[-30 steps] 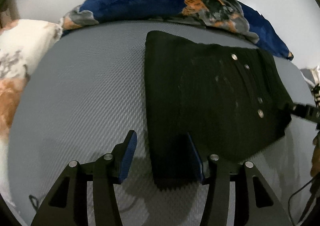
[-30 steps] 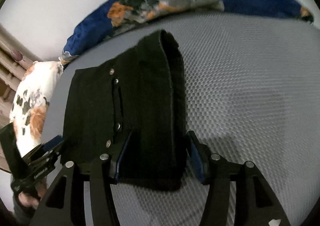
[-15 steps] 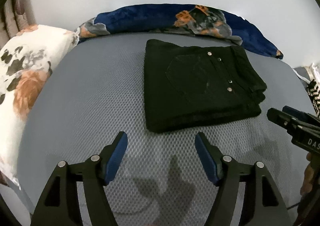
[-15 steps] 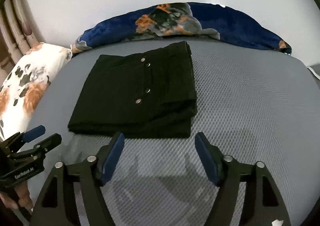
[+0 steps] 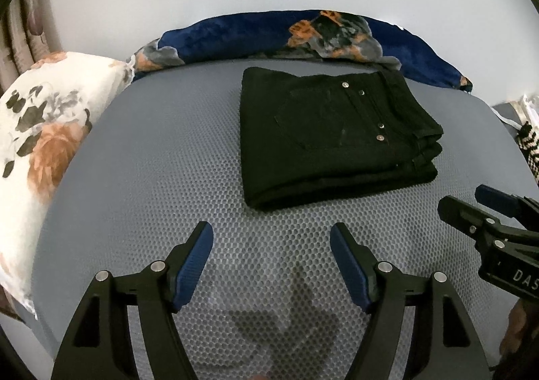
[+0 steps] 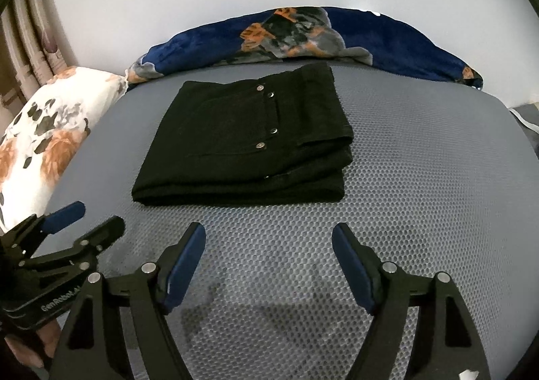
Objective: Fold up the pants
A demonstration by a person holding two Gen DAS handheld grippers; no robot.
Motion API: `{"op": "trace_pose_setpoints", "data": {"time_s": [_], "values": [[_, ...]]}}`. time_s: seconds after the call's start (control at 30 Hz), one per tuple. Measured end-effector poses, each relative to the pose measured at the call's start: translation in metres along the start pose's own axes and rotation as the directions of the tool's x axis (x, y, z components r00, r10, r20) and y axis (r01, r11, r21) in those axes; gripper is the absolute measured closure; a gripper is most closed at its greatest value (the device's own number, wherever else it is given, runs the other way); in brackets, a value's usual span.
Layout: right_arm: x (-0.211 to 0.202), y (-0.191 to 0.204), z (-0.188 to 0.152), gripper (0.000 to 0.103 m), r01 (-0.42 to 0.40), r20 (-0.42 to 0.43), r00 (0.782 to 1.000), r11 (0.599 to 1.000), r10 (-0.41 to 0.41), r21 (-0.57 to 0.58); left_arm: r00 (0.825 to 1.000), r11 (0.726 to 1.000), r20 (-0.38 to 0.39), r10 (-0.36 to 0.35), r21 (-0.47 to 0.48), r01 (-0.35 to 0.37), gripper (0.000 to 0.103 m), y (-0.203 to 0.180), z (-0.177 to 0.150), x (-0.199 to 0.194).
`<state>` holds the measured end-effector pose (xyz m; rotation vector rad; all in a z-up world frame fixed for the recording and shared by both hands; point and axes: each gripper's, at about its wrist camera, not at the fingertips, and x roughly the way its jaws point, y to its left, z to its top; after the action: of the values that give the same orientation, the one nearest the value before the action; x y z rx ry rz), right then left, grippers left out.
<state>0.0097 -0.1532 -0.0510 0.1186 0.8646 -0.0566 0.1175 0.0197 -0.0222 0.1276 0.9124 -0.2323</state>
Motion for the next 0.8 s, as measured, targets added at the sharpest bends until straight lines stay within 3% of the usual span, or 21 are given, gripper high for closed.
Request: {"op": "trace_pose_setpoints", "data": {"time_s": [0.8], "values": [[0.0, 0.004, -0.001, 0.027, 0.011, 0.004, 1.0, 1.0, -0.011, -0.01, 0.999, 0.998, 0.001, 0.032, -0.05, -0.032, 0.03, 0.009, 0.0, 0.004]]}}
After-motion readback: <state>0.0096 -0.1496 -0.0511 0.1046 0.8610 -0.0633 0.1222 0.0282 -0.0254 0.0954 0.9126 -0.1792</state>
